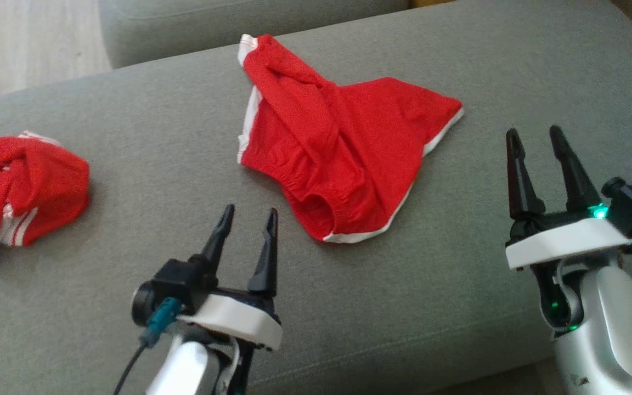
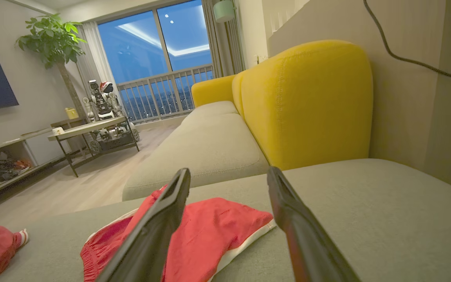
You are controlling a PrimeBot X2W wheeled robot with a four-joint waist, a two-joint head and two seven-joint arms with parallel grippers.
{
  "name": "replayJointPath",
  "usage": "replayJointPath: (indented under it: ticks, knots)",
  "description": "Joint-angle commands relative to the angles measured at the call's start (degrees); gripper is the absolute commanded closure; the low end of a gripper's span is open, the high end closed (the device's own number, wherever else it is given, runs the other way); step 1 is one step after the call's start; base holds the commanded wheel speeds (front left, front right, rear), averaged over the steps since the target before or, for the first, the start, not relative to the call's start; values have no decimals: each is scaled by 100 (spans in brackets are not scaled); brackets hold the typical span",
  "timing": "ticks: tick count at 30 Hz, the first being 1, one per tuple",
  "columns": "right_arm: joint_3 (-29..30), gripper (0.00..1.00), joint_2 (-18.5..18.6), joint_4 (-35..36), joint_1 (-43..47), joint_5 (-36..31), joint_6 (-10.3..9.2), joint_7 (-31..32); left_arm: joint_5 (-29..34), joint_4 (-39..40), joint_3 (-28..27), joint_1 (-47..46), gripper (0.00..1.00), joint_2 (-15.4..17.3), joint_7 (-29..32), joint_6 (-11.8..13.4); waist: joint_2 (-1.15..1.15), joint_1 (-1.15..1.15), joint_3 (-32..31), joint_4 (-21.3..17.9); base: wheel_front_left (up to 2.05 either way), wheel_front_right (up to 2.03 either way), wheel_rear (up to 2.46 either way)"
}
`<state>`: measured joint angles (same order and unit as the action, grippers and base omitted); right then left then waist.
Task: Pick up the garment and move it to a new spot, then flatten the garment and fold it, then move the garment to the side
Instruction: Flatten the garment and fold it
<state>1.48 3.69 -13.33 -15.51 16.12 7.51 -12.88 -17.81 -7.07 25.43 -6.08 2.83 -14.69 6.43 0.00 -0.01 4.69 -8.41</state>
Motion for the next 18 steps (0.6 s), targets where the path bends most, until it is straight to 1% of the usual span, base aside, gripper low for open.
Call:
replayJointPath:
  ticks: [1, 2, 4, 8, 10, 12, 13, 18]
  knots:
    - [-116, 0, -56, 382, -98, -39, -2, 67, -46, 136, -85, -242, 0, 5, -30, -77, 0, 1, 45, -142, 0, 0, 0]
    - [-135, 0, -67, 545, -31, -124, -2, 115, -55, -7, 69, -301, 0, 5, -30, -187, 0, 1, 86, -238, 0, 0, 0]
    - [-151, 0, -74, 686, 18, -194, -2, 144, -53, -223, 264, -408, 0, 5, -30, -312, 0, 1, 149, -334, 0, 0, 0]
    - [-191, 0, -78, 889, 85, -131, -2, 157, -30, -798, 630, -744, 0, 5, -30, -484, 0, 1, 314, -520, 0, 0, 0]
    - [-206, 0, -79, 959, 106, -88, -2, 151, -19, -1117, 775, -946, 0, 5, -30, -508, 0, 1, 396, -614, 0, 0, 0]
    - [-209, 0, -79, 1012, 116, -38, -2, 137, -36, -1424, 866, -1154, 0, 5, -30, -470, 0, 1, 470, -710, 0, 0, 0]
    - [-209, 0, -79, 1012, 116, -38, -2, 137, -36, -1424, 866, -1154, 0, 5, -30, -470, 0, 1, 470, -710, 0, 0, 0]
    - [-193, 0, -80, 1081, 117, 43, -2, 84, -132, -2322, 1087, -1620, 0, 5, -21, -329, 0, 1, 592, -924, 0, 0, 0]
